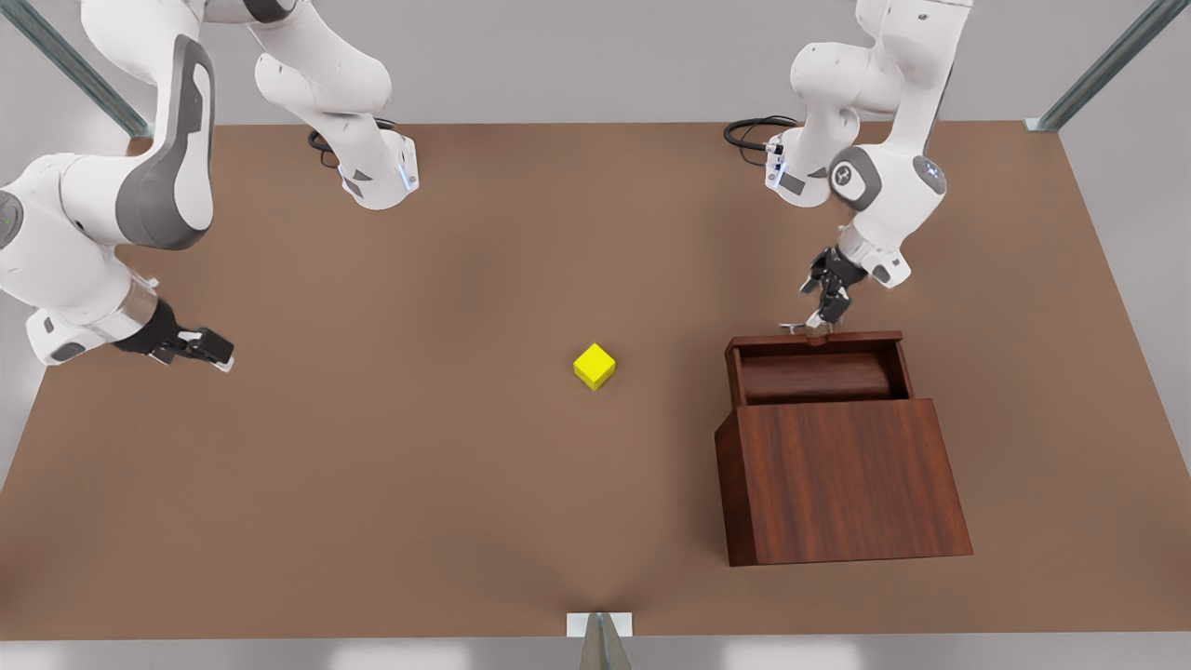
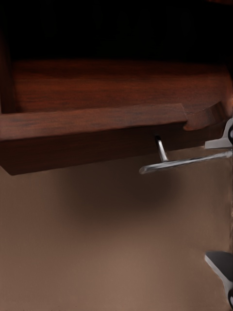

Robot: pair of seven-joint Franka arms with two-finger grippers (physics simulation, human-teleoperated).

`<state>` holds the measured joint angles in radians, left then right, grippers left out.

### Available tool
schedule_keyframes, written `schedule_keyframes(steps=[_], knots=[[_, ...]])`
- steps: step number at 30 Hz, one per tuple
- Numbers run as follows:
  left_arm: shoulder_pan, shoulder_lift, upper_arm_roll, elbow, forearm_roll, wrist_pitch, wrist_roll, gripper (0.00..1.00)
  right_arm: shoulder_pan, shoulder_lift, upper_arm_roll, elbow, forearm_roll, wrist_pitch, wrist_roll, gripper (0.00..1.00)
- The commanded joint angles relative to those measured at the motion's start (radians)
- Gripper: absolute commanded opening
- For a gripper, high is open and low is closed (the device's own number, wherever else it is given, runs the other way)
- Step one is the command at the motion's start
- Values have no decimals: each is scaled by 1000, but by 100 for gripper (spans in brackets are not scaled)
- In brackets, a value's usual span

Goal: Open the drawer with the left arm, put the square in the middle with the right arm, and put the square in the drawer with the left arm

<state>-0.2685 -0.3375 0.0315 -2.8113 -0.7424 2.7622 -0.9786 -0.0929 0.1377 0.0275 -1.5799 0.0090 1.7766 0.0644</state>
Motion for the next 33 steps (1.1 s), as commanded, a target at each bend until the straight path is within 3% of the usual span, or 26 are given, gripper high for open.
schedule_keyframes(steps=[1, 3, 5, 6, 7, 11, 17, 22, 27, 33], knots=[[0, -13, 1, -1, 3, -7, 0, 100, 7, 2, 0, 1, -1, 1, 0, 100], [0, -142, 4, 26, 82, -52, 6, 100, 7, 14, 0, 34, -7, 0, 2, 100], [0, -121, 4, 140, 391, -185, 41, 100, 2, 31, 0, 63, -3, 24, 15, 100], [-2, -66, 4, 225, 521, -293, 104, 100, 1, 33, 0, 63, 8, 21, 15, 100], [-5, 64, 1, 427, 568, -469, 253, 100, 10, 25, 5, 69, 16, -29, 15, 100], [-132, 414, -7, 935, 572, -757, 500, 100, 21, 30, 28, 143, 5, -83, 44, 100], [-350, 755, -12, 1276, 623, -760, 540, 100, 33, 28, 34, 186, 19, -88, 44, 100], [-508, 928, -19, 1337, 772, -632, 695, 100, 51, 43, 37, 182, -17, -86, 46, 100], [-512, 997, -25, 1337, 770, -512, 934, 100, 51, 42, 40, 181, -18, -95, 46, 100], [-514, 1068, -54, 1337, 761, -447, 954, 100, 64, 45, 40, 182, -20, -89, 46, 100]])
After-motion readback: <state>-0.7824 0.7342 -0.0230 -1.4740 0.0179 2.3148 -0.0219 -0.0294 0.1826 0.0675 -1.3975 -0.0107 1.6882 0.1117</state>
